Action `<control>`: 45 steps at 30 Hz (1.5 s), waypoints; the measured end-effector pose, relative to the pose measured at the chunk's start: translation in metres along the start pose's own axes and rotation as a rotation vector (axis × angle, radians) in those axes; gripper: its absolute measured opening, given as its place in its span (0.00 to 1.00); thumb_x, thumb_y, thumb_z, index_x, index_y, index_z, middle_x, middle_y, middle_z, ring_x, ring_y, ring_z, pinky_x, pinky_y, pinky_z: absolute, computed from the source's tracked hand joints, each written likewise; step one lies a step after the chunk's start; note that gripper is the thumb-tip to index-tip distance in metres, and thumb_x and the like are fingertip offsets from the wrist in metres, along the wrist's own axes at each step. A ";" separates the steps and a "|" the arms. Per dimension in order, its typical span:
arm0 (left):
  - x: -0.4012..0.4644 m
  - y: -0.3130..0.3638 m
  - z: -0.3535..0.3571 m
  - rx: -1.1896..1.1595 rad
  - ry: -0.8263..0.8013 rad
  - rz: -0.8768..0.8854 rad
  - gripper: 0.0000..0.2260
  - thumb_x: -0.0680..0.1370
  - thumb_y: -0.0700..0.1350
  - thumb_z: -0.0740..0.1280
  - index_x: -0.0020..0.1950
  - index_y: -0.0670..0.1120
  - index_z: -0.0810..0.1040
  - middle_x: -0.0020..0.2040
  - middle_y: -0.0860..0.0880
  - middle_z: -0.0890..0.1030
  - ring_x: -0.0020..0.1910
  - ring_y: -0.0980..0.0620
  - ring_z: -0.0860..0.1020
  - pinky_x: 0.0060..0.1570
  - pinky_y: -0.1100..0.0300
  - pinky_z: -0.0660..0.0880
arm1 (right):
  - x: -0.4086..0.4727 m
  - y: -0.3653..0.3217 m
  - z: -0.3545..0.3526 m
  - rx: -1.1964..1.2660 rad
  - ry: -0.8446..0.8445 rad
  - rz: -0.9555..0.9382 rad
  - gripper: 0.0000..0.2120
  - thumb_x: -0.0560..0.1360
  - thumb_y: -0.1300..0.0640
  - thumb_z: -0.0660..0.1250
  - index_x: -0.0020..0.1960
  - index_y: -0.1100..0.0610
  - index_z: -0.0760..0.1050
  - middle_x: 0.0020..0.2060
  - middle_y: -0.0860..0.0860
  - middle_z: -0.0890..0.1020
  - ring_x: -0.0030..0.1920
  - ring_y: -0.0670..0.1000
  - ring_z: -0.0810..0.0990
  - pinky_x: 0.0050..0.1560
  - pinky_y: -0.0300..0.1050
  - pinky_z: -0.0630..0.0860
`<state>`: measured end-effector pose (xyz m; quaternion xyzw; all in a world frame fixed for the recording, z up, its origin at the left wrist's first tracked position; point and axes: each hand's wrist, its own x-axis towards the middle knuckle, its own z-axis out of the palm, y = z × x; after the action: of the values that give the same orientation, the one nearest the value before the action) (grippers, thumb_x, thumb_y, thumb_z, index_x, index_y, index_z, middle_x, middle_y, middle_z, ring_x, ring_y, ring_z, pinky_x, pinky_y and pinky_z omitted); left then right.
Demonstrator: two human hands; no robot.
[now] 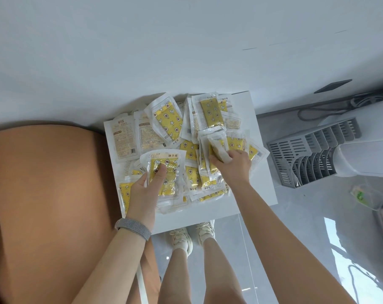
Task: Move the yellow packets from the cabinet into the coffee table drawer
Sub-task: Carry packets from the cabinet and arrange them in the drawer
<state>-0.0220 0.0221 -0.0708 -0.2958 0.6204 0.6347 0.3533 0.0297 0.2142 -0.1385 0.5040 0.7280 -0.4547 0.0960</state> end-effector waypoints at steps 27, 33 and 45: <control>0.004 -0.006 0.001 -0.013 0.003 -0.013 0.47 0.61 0.66 0.77 0.75 0.49 0.66 0.74 0.53 0.68 0.73 0.53 0.66 0.73 0.52 0.58 | 0.002 -0.017 0.013 -0.267 -0.179 0.130 0.38 0.68 0.34 0.71 0.64 0.62 0.72 0.72 0.53 0.58 0.71 0.61 0.61 0.70 0.63 0.62; 0.002 -0.004 0.005 0.004 0.001 -0.020 0.36 0.69 0.59 0.72 0.74 0.49 0.68 0.75 0.54 0.66 0.74 0.53 0.62 0.70 0.52 0.55 | -0.003 -0.023 0.013 -0.484 -0.143 0.061 0.30 0.71 0.32 0.66 0.55 0.59 0.74 0.63 0.59 0.70 0.67 0.62 0.64 0.65 0.58 0.60; -0.025 0.007 0.001 0.133 -0.012 0.013 0.15 0.70 0.56 0.75 0.54 0.54 0.81 0.55 0.56 0.84 0.61 0.53 0.78 0.69 0.51 0.67 | -0.050 -0.019 -0.033 0.225 -0.077 0.034 0.15 0.69 0.48 0.77 0.43 0.59 0.79 0.41 0.56 0.84 0.43 0.54 0.83 0.43 0.51 0.80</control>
<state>-0.0135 0.0211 -0.0458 -0.2640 0.6608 0.5962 0.3718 0.0487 0.2054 -0.0788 0.5060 0.6597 -0.5507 0.0743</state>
